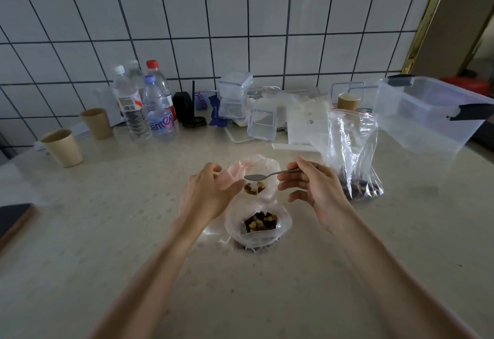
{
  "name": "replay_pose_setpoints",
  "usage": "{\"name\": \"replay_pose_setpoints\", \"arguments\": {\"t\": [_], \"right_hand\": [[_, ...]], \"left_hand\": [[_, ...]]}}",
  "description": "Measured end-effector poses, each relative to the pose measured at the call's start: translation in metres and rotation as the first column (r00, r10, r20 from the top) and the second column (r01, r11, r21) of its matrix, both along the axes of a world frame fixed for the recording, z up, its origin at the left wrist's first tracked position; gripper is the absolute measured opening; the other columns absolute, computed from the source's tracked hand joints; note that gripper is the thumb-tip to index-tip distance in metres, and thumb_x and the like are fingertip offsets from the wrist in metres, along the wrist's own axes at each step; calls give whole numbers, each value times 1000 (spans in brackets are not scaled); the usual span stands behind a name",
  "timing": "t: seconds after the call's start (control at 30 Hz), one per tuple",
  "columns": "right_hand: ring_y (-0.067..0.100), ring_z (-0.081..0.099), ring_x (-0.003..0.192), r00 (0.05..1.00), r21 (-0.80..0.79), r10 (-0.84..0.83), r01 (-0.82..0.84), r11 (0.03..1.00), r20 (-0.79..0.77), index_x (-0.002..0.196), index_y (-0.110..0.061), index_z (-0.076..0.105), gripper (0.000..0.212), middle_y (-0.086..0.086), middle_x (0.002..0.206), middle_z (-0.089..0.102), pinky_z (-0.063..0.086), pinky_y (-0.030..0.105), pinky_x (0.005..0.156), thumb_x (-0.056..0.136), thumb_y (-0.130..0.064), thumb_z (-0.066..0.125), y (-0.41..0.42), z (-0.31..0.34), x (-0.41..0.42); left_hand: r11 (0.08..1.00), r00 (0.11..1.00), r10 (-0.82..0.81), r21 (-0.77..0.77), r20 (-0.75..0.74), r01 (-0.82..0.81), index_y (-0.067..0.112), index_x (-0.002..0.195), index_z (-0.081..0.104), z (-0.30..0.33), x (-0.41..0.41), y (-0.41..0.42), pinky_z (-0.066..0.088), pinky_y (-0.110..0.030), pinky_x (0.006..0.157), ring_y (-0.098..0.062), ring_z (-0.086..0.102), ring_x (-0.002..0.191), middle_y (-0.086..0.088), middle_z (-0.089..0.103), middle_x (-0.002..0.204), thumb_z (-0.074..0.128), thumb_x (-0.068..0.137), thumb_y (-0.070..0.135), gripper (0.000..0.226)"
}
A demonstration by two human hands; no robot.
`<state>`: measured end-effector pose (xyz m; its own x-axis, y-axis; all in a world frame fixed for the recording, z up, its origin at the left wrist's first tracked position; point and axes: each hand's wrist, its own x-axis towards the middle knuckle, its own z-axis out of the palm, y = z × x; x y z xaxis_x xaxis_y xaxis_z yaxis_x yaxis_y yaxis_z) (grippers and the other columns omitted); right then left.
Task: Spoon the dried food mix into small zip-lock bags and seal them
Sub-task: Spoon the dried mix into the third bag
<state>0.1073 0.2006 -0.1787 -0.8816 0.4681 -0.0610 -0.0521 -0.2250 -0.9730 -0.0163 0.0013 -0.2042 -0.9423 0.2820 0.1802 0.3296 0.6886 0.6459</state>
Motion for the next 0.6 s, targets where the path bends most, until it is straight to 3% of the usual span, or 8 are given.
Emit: {"name": "replay_pose_setpoints", "arguments": {"t": [0.17,0.27,0.33,0.5,0.6], "right_hand": [[30,76,77,999,55,7,-9,998,36,105,0,69,34,19,94,79,57,33,54,107,-32,55,1,-15,-3],[28,76,74,1000,134,-10,7,991,18,101,-3,68,33,15,88,79,57,31,50,108,-31,53,0,-13,-4],[28,75,70,1000,176,-12,12,984,2,99,-1,67,34,15,84,78,55,31,48,109,-30,51,-1,-11,-4],[28,76,71,996,262,77,-83,961,33,102,3,66,37,15,85,79,58,30,53,108,-30,52,-6,-14,-2],[28,76,70,998,294,28,-42,955,50,101,3,66,34,14,83,79,59,31,52,108,-28,52,-6,-16,-2]], "left_hand": [[999,996,-5,40,86,2,22,87,65,-12,-7,-4,59,-35,70,-12,66,77,8,68,84,65,57,83,68],[997,998,-13,76,65,8,22,65,62,-19,-9,-4,56,-32,57,-8,60,55,10,64,59,77,71,57,39],[997,1000,-12,72,20,10,22,54,52,-22,-9,-5,46,-30,48,-5,44,42,14,52,45,79,78,37,39],[998,992,0,59,-125,7,23,51,36,-20,-5,-3,34,-28,46,-10,36,46,9,37,45,66,79,18,41],[998,983,-29,55,-179,40,24,54,38,-18,-2,-5,29,-17,41,-9,37,45,10,39,51,62,78,8,38]]}}
